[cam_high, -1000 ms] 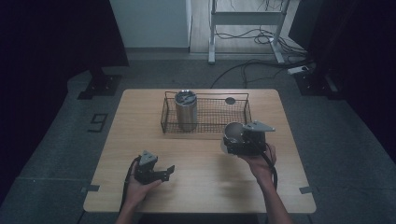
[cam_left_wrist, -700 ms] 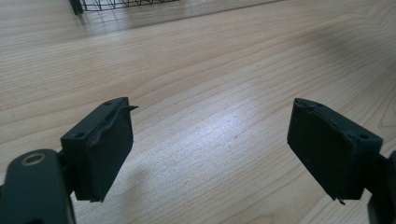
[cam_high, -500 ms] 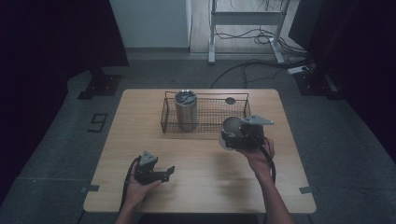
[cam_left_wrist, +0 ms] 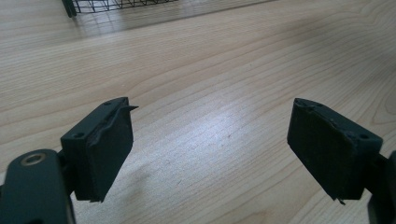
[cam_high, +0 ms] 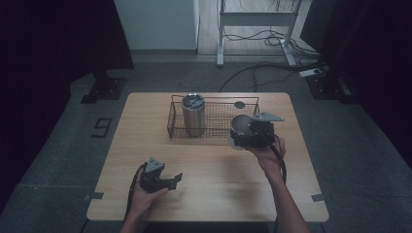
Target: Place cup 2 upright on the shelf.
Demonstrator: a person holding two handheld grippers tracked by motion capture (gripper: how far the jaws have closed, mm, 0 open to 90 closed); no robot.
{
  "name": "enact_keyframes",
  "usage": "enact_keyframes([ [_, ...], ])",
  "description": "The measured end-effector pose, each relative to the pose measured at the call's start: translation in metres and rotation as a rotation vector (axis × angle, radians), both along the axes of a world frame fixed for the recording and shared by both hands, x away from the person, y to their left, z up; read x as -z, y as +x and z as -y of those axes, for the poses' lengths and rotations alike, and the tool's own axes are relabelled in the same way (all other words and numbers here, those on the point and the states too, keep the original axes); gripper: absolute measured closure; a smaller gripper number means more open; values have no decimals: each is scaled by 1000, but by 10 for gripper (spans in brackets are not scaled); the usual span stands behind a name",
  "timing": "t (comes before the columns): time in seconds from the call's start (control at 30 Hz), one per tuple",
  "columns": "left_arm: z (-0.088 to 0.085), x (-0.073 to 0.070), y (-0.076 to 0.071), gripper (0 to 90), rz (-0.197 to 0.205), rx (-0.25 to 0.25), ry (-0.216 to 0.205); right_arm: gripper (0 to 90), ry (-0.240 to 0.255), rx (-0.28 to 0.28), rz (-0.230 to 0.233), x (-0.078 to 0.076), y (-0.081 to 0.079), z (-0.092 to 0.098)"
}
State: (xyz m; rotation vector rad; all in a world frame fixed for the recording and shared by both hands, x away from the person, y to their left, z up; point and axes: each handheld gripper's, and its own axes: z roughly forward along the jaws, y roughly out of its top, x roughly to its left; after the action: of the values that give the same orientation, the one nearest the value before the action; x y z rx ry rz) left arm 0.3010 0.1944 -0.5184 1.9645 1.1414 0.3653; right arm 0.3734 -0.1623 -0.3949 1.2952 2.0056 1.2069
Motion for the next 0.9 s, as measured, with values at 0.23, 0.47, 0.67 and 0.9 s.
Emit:
enact_keyframes([
  [0.23, 1, -2, -2, 148, 20, 1, -4, 64, -6, 8, -9, -3, 9, 4],
  [0.47, 4, -1, -2, 148, 14, 15, 4, 65, -6, 16, -9, -7, 18, 8],
  [0.67, 5, 0, -2, 149, 11, 18, 9, 65, 2, 27, -24, -7, 27, 13],
  [0.9, 5, 2, -2, 148, 8, 24, 19, 64, -10, 35, -25, -8, 36, 12],
])
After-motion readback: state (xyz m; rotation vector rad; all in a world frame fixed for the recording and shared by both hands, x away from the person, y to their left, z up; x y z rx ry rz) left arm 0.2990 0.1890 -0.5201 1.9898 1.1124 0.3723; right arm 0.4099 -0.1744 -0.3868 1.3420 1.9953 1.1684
